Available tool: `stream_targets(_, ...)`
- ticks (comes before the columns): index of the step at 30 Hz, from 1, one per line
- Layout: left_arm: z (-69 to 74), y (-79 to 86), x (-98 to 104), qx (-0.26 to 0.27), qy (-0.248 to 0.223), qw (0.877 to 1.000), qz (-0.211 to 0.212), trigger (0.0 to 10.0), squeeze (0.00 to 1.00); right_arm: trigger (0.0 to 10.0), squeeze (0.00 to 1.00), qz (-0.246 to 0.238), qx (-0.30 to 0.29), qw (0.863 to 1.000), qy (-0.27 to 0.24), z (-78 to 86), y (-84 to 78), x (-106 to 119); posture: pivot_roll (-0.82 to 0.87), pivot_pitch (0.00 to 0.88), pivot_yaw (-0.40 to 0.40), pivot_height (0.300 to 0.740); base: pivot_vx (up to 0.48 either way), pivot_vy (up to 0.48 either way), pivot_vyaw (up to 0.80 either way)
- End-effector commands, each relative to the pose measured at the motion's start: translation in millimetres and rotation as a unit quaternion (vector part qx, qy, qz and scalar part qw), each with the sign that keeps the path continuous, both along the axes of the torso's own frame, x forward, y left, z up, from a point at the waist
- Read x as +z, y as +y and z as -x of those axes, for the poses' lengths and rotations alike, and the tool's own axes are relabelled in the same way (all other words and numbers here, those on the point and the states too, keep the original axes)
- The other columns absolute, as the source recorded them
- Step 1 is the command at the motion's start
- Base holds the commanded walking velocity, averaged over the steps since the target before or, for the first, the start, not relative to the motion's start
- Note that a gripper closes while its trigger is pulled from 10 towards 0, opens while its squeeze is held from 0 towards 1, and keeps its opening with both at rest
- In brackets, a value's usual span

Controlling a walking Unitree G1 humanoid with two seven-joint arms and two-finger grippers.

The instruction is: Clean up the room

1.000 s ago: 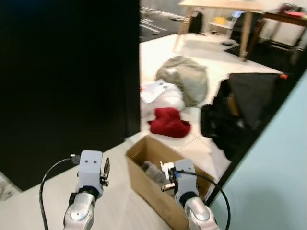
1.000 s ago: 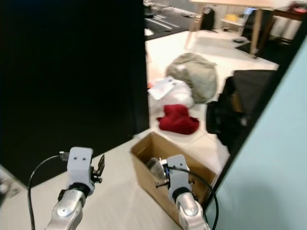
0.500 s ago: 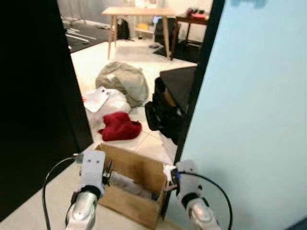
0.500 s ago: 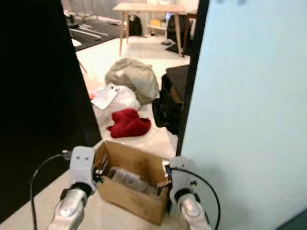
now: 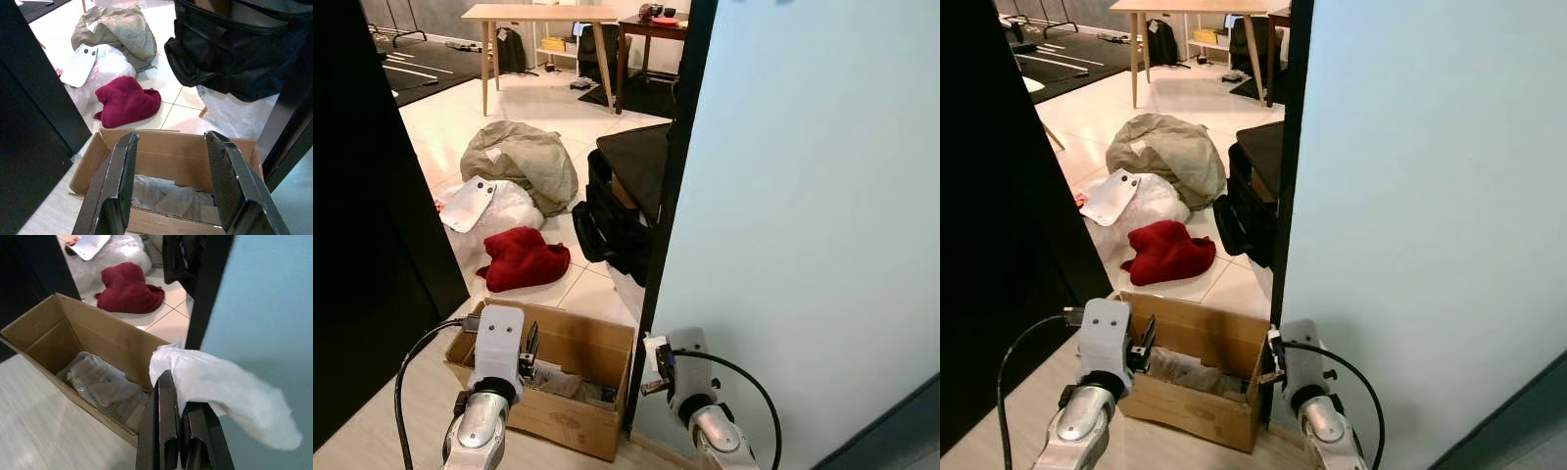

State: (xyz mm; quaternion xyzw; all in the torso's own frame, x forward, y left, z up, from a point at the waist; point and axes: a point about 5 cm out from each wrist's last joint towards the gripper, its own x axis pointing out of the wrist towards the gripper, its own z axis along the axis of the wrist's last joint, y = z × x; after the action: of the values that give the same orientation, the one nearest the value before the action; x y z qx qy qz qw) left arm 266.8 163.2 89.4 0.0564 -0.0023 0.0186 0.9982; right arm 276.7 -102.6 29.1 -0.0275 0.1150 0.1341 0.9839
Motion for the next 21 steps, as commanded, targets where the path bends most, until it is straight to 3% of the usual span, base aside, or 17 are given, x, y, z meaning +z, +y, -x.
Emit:
stream_targets(1,2.5,2.5,-5.4,0.0,0.016,1.0,-0.001,10.0,0.0,10.0,0.0,0.006,-0.003,1.0,0.015,4.7,-2.2,-6.8,0.04,0.077,-0.01,0.74,0.0,0.281,0.0)
stream_targets(21,1.7,4.2,-6.4,-0.008,0.03,0.999,-0.013,10.0,0.0,10.0,0.0,0.004,-0.006,1.0,0.014,4.5,-1.0,-6.3,0.05,0.085,-0.005,0.74,0.0,0.334,0.0)
